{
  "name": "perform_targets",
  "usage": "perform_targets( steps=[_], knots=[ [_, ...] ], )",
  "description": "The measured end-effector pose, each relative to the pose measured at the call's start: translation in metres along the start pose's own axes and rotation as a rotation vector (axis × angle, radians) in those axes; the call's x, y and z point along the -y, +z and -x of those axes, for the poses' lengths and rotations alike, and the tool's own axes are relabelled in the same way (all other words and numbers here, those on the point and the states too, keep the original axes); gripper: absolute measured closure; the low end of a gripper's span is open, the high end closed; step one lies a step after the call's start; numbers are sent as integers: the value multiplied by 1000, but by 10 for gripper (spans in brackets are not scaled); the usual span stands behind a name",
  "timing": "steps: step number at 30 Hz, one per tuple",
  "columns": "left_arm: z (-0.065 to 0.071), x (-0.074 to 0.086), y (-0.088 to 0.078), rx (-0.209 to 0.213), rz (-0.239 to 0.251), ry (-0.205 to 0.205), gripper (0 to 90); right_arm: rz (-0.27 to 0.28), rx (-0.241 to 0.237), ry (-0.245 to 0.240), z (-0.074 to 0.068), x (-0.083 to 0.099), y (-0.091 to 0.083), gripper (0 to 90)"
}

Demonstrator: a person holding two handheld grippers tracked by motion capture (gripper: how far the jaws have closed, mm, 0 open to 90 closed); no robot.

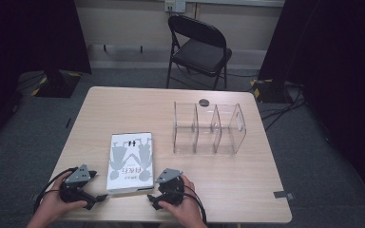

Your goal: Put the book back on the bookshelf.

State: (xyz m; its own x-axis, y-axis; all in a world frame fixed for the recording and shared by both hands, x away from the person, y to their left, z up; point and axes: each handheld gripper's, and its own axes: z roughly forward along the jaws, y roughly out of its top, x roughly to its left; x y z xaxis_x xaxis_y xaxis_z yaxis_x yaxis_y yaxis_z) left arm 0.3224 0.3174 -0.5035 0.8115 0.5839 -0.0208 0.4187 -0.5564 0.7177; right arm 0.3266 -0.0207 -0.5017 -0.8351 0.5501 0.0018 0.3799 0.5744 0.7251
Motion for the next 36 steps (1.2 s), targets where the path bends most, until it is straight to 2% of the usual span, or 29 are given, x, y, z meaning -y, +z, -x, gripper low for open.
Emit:
perform_targets(
  steps=[1,3,4,6,7,8,9,10,12,15,16,18,21,23,25,27,28,30,32,33,35,36],
  knots=[
    [0,0,0,-2,-5,8,0,0,0,0,0,0,0,98],
    [2,-1,-1,-12,-10,-4,5,-2,4,7,-1,-2,2,102],
    [3,-1,0,-20,6,-5,16,2,0,-3,-2,-3,3,103],
    [4,-2,0,-6,8,3,33,0,0,-4,-2,-3,3,104],
    [7,-2,0,-8,24,0,76,3,0,-3,-2,-3,4,106],
    [10,-4,0,10,28,18,165,2,0,-4,-3,-4,5,117],
    [10,-4,0,10,28,18,179,2,0,-4,-3,-4,5,117],
    [13,-6,1,23,19,21,179,9,-23,-18,-6,-7,7,148],
    [17,-10,6,19,25,27,182,14,-27,-27,-9,-8,9,160],
    [19,-13,8,25,32,36,280,12,-29,-28,-14,-11,10,167],
    [21,-14,9,25,41,22,280,11,-26,-22,-15,-11,10,167],
    [23,-17,12,22,37,50,299,14,-21,-26,-15,-11,10,175],
    [21,-17,11,-4,30,5,279,12,-48,-54,-18,-11,10,176],
    [19,-17,10,-13,27,16,317,14,-54,-61,-20,-11,11,176],
    [17,-17,10,-29,30,-20,317,17,-74,-77,-25,-12,12,168],
    [18,-18,10,-32,26,-21,318,17,-72,-70,-26,-12,12,166],
    [18,-20,9,-49,1,-4,322,16,-68,-67,-26,-12,12,165],
    [20,-23,9,-58,-16,-7,326,13,-68,-62,-26,-12,12,165],
    [21,-24,10,-59,-15,-23,333,11,-66,-59,-27,-12,12,165],
    [23,-27,8,-61,-41,-45,343,11,-66,-58,-27,-12,12,162],
    [25,-29,9,-67,-45,-57,350,10,-64,-57,-27,-12,12,162],
    [24,-31,7,-68,-66,-54,352,10,-64,-57,-27,-12,12,162]
  ],
)
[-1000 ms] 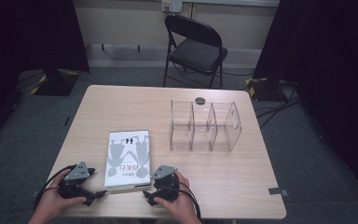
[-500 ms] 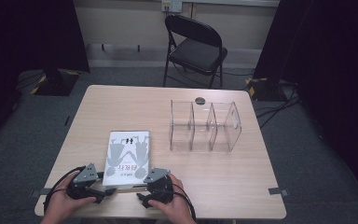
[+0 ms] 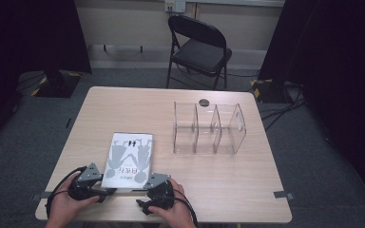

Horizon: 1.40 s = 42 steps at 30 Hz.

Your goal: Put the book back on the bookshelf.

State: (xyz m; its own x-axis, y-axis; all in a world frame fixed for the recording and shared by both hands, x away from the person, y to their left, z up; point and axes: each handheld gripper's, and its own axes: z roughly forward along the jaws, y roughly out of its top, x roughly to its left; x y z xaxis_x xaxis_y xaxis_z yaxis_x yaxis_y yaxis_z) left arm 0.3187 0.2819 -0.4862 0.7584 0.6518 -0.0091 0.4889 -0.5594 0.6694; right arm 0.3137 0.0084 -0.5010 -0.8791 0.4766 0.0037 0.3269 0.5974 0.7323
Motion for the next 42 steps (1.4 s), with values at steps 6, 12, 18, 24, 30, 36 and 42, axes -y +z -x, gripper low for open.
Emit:
perform_targets(
  steps=[6,12,18,24,30,36,42],
  knots=[
    [4,-8,-8,-10,-1,-24,417,-1,-7,-6,1,0,0,156],
    [2,-11,-17,44,34,-48,594,-2,-12,-16,2,-1,1,147],
    [3,-12,-16,70,41,-58,652,0,9,-4,6,-2,1,147],
    [3,-13,-17,85,44,-66,661,38,68,-12,8,-10,-6,136],
    [5,-15,-19,80,49,-70,661,48,106,-51,6,-24,-3,115],
    [3,-16,-20,83,43,-58,661,57,153,-82,5,-32,3,106],
    [4,-19,-21,84,42,-70,662,33,187,-109,2,-36,6,102]
  ],
)
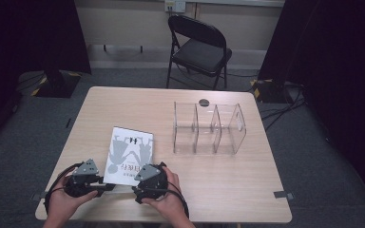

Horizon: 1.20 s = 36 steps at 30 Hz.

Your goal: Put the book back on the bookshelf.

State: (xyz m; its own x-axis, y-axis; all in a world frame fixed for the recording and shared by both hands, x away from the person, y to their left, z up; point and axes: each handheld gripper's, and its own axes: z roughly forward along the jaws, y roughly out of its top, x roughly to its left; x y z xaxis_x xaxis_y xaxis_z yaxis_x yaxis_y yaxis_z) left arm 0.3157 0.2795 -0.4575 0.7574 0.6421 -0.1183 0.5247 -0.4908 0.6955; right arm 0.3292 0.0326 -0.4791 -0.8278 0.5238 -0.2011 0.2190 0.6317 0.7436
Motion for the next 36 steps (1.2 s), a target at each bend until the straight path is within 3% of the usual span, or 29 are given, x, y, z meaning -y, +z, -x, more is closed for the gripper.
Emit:
perform_targets(
  steps=[5,6,11,16,28,30,36],
  knots=[
    [-1,1,1,15,1,-3,663,21,-18,12,1,-2,-2,103],
    [0,1,1,17,4,-9,663,45,-16,6,-1,-5,-4,104],
    [0,0,1,34,2,-19,663,46,-31,-17,-5,-11,-3,103],
    [2,-2,-1,30,11,-21,663,43,13,-69,-13,-13,7,100],
    [4,-5,-1,18,-6,-22,662,90,55,-82,-18,-11,13,82],
    [4,-6,-1,17,-4,-23,661,87,79,-111,-21,-10,14,82],
    [5,-6,-1,10,-10,-19,661,86,87,-129,-23,-10,16,79]
  ],
)
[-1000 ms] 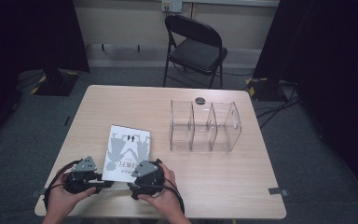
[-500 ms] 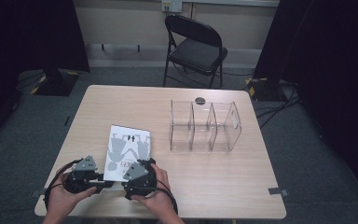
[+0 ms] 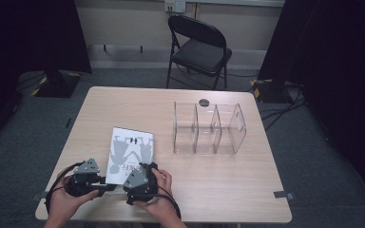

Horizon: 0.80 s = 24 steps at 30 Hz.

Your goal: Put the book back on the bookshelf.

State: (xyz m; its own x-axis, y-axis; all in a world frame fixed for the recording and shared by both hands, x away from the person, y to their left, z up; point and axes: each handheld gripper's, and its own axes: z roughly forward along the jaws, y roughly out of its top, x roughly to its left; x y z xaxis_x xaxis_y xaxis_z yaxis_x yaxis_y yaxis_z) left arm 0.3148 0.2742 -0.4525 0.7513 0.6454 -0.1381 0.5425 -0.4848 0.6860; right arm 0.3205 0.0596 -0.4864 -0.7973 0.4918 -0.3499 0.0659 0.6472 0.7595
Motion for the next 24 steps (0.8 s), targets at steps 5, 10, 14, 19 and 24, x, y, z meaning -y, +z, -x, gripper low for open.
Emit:
perform_targets(
  steps=[5,10,14,19,24],
  knots=[
    [0,2,2,-5,-17,2,658,-13,15,-29,-3,0,1,82],
    [1,0,0,-8,7,11,656,8,-15,11,6,-1,-4,193],
    [2,1,4,-13,8,13,638,5,-6,-33,3,-4,-8,288],
    [6,0,11,-33,52,78,400,0,10,-79,4,-7,-14,409],
    [1,4,9,-64,38,120,298,-3,27,-106,5,-12,-22,501]
  ],
)
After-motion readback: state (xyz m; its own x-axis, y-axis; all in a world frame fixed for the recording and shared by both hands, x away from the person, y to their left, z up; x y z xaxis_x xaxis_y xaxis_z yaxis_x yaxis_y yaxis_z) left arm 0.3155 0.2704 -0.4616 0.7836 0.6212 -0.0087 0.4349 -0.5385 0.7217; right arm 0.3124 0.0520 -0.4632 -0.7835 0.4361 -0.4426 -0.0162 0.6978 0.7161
